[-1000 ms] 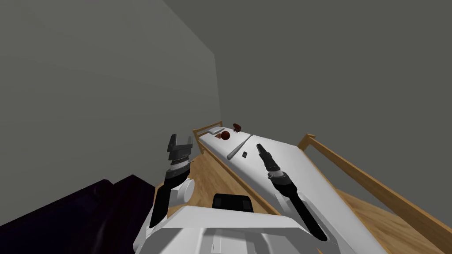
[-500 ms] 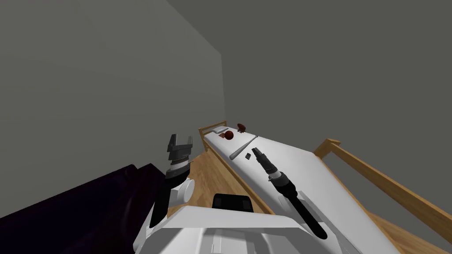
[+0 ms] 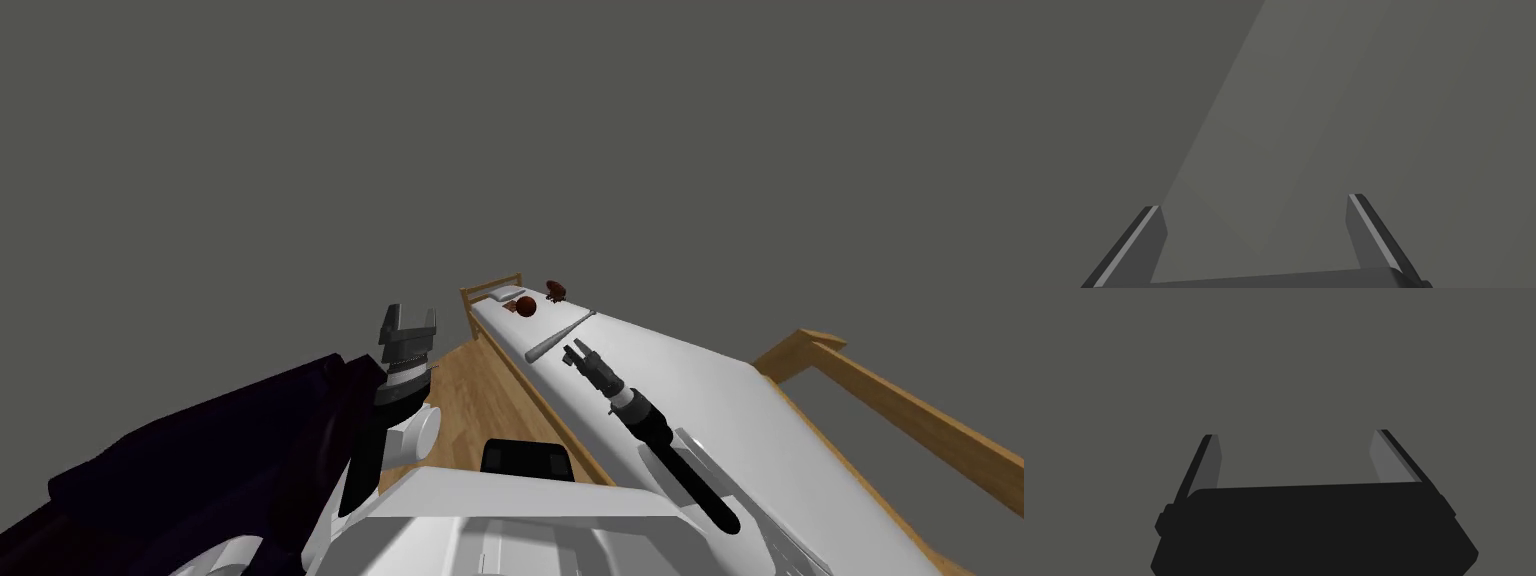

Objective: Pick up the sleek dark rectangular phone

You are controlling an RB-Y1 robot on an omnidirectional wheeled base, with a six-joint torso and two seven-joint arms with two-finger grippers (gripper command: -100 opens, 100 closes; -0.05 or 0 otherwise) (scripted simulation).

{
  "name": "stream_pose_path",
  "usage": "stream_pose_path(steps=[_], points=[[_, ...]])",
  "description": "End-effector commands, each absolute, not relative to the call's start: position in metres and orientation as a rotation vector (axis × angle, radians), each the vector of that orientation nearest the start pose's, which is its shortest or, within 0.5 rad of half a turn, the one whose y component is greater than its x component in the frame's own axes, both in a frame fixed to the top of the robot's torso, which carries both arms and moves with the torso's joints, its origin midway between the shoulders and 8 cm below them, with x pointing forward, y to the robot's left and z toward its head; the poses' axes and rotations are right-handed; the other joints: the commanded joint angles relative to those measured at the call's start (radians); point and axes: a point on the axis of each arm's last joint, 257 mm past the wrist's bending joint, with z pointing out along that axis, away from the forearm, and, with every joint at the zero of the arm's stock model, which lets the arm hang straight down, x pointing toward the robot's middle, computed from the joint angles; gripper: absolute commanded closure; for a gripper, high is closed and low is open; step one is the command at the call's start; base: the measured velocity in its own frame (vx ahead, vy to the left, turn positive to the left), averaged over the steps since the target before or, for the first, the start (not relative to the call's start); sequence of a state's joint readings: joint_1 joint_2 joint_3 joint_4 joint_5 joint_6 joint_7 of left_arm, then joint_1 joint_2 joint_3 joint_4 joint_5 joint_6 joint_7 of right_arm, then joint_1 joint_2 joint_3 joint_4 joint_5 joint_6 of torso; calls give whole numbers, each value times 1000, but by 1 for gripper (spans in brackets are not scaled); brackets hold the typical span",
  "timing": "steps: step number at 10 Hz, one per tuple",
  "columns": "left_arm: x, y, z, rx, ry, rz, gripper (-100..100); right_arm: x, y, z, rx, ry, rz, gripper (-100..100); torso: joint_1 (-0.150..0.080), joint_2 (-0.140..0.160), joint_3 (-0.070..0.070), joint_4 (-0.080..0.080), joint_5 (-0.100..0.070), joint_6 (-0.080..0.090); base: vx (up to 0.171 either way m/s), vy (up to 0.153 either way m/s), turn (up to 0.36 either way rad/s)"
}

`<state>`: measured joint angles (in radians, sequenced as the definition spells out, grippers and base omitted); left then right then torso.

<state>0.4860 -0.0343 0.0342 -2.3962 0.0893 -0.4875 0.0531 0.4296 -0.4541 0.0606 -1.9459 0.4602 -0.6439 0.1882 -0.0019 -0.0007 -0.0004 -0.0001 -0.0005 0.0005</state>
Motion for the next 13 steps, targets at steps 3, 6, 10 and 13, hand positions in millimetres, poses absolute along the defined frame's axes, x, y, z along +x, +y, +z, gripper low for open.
stream_pose_path(steps=[3, 6, 10, 13], points=[[316, 297, 77, -648, 433, -1405, 0, 369, -195, -163, -277, 1393, 768, -100, 0, 0, 0, 0, 0, 0, -1, -31, 215], [316, 297, 77, -648, 433, -1405, 0, 366, -194, -184, -386, 1439, 706, -100, 0, -1, 0, 0, 0, -1, -1, -31, 176], [316, 297, 77, -648, 433, -1405, 0, 360, -199, -223, -577, 1513, 609, -100, 0, -1, -1, 0, 0, 0, 5, -30, 192], [316, 297, 77, -648, 433, -1405, 0, 351, -209, -261, -753, 1577, 530, -100, 0, -1, -1, 0, 0, 1, 9, -29, 198]])
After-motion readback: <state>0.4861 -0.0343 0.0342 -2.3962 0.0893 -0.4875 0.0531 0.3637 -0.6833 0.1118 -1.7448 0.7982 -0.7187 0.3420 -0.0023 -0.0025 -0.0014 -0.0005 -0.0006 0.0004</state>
